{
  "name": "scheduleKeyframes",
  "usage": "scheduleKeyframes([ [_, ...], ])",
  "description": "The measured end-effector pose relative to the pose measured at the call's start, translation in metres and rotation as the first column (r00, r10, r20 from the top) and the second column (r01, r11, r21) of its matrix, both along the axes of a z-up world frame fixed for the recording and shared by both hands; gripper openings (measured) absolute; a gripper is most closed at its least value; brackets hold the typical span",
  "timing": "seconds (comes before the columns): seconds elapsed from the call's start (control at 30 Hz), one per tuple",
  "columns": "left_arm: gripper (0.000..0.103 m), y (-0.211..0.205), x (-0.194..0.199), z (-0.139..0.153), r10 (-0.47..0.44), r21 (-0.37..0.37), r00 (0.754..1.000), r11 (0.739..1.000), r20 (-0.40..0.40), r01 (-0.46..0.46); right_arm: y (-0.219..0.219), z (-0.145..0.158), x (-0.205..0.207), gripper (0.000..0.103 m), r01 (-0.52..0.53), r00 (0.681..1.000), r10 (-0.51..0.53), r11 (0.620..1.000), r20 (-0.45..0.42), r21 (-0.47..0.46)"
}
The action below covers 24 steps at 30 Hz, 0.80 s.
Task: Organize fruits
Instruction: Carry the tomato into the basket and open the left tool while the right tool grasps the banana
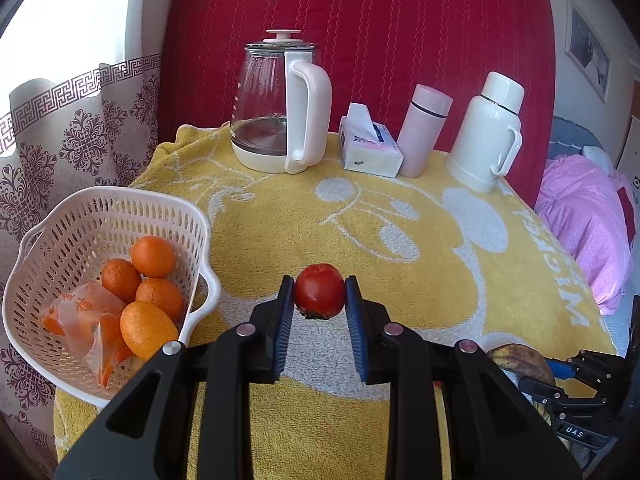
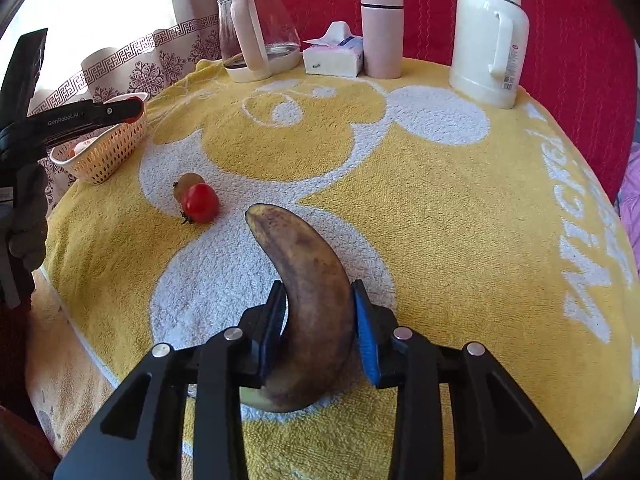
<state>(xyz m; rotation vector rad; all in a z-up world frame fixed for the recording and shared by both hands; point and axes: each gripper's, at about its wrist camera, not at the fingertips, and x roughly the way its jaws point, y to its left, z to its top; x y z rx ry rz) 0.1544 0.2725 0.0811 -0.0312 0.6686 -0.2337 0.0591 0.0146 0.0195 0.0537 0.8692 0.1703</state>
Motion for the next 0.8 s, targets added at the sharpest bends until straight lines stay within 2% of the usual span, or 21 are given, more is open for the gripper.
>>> scheduleKeyframes([
  [0.1, 0.026, 0.015, 0.002, 0.007, 0.037, -0.022, 0.999, 0.999, 0.009, -0.037, -0.005, 0.002, -0.002, 0.033, 0.017, 1.000, -0.017, 0.998, 0.012, 0.053],
  [0.33, 0.026, 0.059, 0.008, 0.020, 0.157, -0.036, 0.987, 0.987, 0.037, -0.156, -0.009, -0.002, 0.001, 0.033, 0.039, 0.999, -0.039, 0.996, 0.003, 0.077],
  [0.6, 0.026, 0.119, 0.018, 0.019, 0.299, -0.083, 0.954, 0.951, 0.015, -0.297, -0.009, -0.004, 0.001, 0.033, 0.040, 0.999, -0.040, 0.996, -0.002, 0.083],
  [0.8, 0.028, 0.146, 0.020, 0.017, 0.373, -0.117, 0.928, 0.921, -0.008, -0.371, -0.009, -0.005, 0.001, 0.033, 0.041, 0.999, -0.041, 0.995, -0.004, 0.085],
])
